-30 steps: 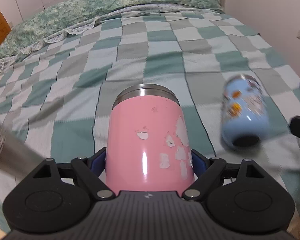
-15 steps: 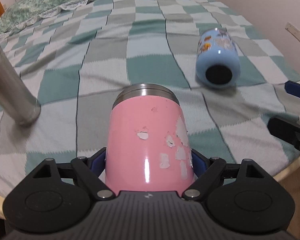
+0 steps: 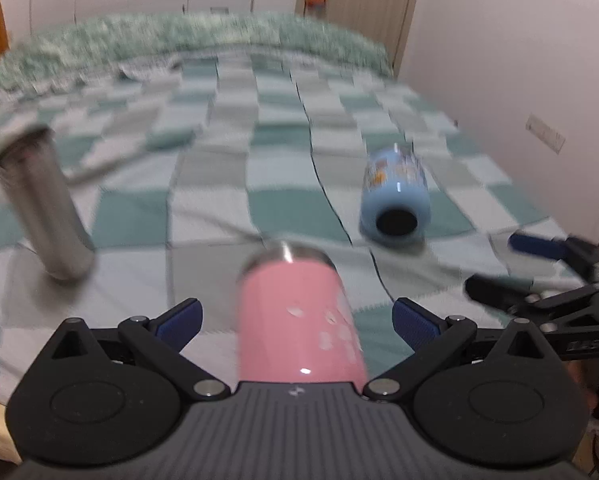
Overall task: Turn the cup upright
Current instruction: 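Grasp the pink tumbler's body with the right gripper, then rotate the held pink tumbler upright and lower it beside the silver thermos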
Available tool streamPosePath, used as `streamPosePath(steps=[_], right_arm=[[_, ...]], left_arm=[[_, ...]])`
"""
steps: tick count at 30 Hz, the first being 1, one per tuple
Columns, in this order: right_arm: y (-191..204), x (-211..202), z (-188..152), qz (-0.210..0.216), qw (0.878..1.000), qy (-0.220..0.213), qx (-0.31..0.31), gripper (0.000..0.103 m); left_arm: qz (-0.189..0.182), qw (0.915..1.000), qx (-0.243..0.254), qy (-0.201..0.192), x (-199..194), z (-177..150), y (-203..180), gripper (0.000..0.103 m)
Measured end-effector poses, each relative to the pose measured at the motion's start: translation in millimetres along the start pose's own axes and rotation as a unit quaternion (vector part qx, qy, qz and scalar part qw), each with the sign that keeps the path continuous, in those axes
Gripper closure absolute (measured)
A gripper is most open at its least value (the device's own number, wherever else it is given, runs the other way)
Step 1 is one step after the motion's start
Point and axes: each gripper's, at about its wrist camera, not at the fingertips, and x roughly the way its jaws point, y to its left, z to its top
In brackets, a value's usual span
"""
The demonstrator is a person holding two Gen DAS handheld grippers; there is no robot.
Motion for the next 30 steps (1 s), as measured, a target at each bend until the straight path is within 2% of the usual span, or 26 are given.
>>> streamPosePath(steps=[5,8,10,14,20,23,26,27,28,30], right_arm=[[36,12,10,0.027,0.999,0.024,-0.003,0.000],[59,29,14,0.040,0.998,0.056,-0.005,0.000],[73,45,17,0.047,0.995,0.085,0.001,0.000],[86,73,23,0.060,0.988,0.135,0.047,0.000],[98,108,30,0.054,0.976,0.187,0.095,0.001],[95,127,31,0.051,0.965,0.219,0.135,0.003],[84,147,29,0.052,0.949,0.250,0.186,0.007],[80,151,27,0.051,0.943,0.258,0.202,0.017],[76,154,26,0.057,0.939,0.261,0.216,0.016],[73,153,24,0.061,0.939,0.254,0.223,0.017]], left_arm=[[0.037,0.9972,0.008,-0.064,-37,-2,33,0.000],[0.067,0.9938,-0.001,-0.088,-44,-12,63,0.000],[0.073,0.9924,-0.014,-0.098,-48,-18,82,0.000],[0.083,0.9904,-0.023,-0.109,-49,-34,110,0.000],[0.085,0.9892,-0.035,-0.114,-49,-45,138,0.000],[0.084,0.9887,-0.043,-0.116,-47,-49,146,0.000],[0.080,0.9882,-0.052,-0.120,-45,-51,152,0.000],[0.078,0.9881,-0.055,-0.121,-46,-53,154,0.000],[0.076,0.9880,-0.057,-0.121,-46,-54,156,0.000],[0.074,0.9876,-0.061,-0.124,-45,-56,159,0.000]])
